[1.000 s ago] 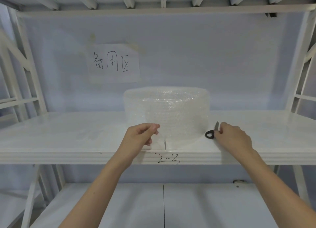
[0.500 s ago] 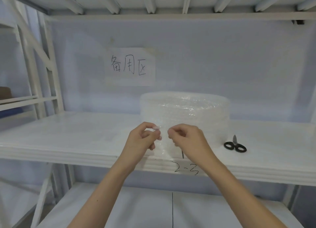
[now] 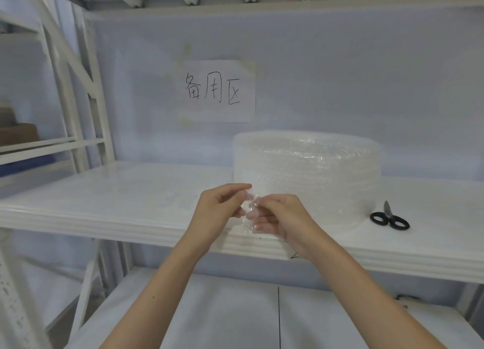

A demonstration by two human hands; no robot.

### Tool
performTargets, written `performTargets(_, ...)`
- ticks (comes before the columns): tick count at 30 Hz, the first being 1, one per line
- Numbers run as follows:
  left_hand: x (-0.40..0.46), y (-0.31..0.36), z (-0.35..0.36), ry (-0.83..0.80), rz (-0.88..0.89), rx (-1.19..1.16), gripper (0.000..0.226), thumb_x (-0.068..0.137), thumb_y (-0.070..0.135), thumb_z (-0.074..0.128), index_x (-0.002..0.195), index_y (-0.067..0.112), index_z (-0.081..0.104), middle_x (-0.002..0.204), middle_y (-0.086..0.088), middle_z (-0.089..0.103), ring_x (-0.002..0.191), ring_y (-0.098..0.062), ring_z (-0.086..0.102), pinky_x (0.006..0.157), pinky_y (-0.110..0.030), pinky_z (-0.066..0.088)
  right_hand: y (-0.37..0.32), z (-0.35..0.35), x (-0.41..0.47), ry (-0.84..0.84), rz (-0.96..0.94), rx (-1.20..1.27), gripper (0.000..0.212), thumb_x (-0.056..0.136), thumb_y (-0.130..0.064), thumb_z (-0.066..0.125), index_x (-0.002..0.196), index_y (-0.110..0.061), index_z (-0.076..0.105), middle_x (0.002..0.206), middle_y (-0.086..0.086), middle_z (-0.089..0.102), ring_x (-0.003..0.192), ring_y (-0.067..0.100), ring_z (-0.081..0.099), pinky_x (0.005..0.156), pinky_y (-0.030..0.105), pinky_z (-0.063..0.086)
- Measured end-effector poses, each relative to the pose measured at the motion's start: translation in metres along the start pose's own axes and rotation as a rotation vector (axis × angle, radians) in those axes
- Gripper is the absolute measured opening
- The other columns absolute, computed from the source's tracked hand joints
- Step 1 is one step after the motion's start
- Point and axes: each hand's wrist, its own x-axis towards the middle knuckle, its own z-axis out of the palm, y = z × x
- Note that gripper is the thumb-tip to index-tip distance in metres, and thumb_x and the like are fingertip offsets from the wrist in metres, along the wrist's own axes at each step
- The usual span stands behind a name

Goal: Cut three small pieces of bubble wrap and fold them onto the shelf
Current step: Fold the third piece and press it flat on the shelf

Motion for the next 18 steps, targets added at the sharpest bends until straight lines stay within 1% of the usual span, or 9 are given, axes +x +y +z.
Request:
performTargets(2,0.0010,-0.0026,-0.0015,0.005,-0.009,-0.003,0.020,0.092,0.009,0.064,0.103,0.018,0.077,0.089,0.000,0.078,0.064,-0.011,0.063,0.070,-0.023,0.055,0.0000,0.0013,0.0017,-0.011,0.015,0.055,0.019,0.093,-0.011,0.057,0.083,0.001,0.069,0.077,0.019,0.069,0.061,0.022,0.065,0.068,0.032,0.061)
performTargets(4,0.0011,-0.0039,-0.0024,0.009,-0.013,-0.009,0.020,0.092,0.008,0.063,0.103,0.018,0.077,0.088,0.002,0.079,0.066,-0.011,0.065,0.071,-0.021,0.056,-0.0006,0.0022,0.0029,-0.024,0.020,0.074,0.020,0.093,-0.012,0.057,0.083,0.000,0.070,0.080,0.021,0.068,0.061,0.023,0.064,0.064,0.031,0.060)
performTargets(6,0.0004,-0.0039,-0.0033,0.008,-0.023,-0.024,0.021,0.093,0.006,0.061,0.102,0.017,0.076,0.086,0.002,0.079,0.067,-0.010,0.068,0.072,-0.021,0.056,0.0002,0.0029,0.0044,-0.040,0.016,0.072,0.022,0.095,-0.012,0.056,0.083,-0.001,0.070,0.078,0.019,0.070,0.062,0.022,0.065,0.062,0.028,0.059)
performTargets(10,-0.0007,-0.0041,-0.0061,-0.003,-0.053,-0.067,0.023,0.096,0.009,0.054,0.103,0.014,0.076,0.090,0.001,0.079,0.068,-0.011,0.070,0.078,-0.026,0.057,0.0031,0.0049,0.0058,-0.039,0.010,0.052,0.020,0.094,-0.011,0.057,0.084,0.001,0.069,0.074,0.015,0.071,0.061,0.021,0.066,0.064,0.028,0.060)
performTargets(14,-0.0008,-0.0044,-0.0065,0.011,-0.060,-0.080,0.018,0.094,0.015,0.060,0.099,0.016,0.078,0.092,-0.002,0.079,0.070,-0.011,0.070,0.082,-0.031,0.058,0.0051,0.0049,0.0058,-0.045,-0.011,0.023,0.016,0.092,-0.009,0.060,0.085,0.002,0.069,0.074,0.016,0.071,0.060,0.020,0.064,0.060,0.027,0.057)
performTargets(18,-0.0007,-0.0057,-0.0051,0.006,-0.051,-0.073,0.015,0.094,0.017,0.063,0.099,0.016,0.077,0.092,-0.002,0.078,0.074,-0.013,0.071,0.085,-0.033,0.060,0.0074,0.0043,0.0066,-0.015,-0.022,0.009,0.015,0.089,-0.006,0.063,0.088,0.006,0.071,0.077,0.018,0.070,0.063,0.022,0.064,0.060,0.026,0.057)
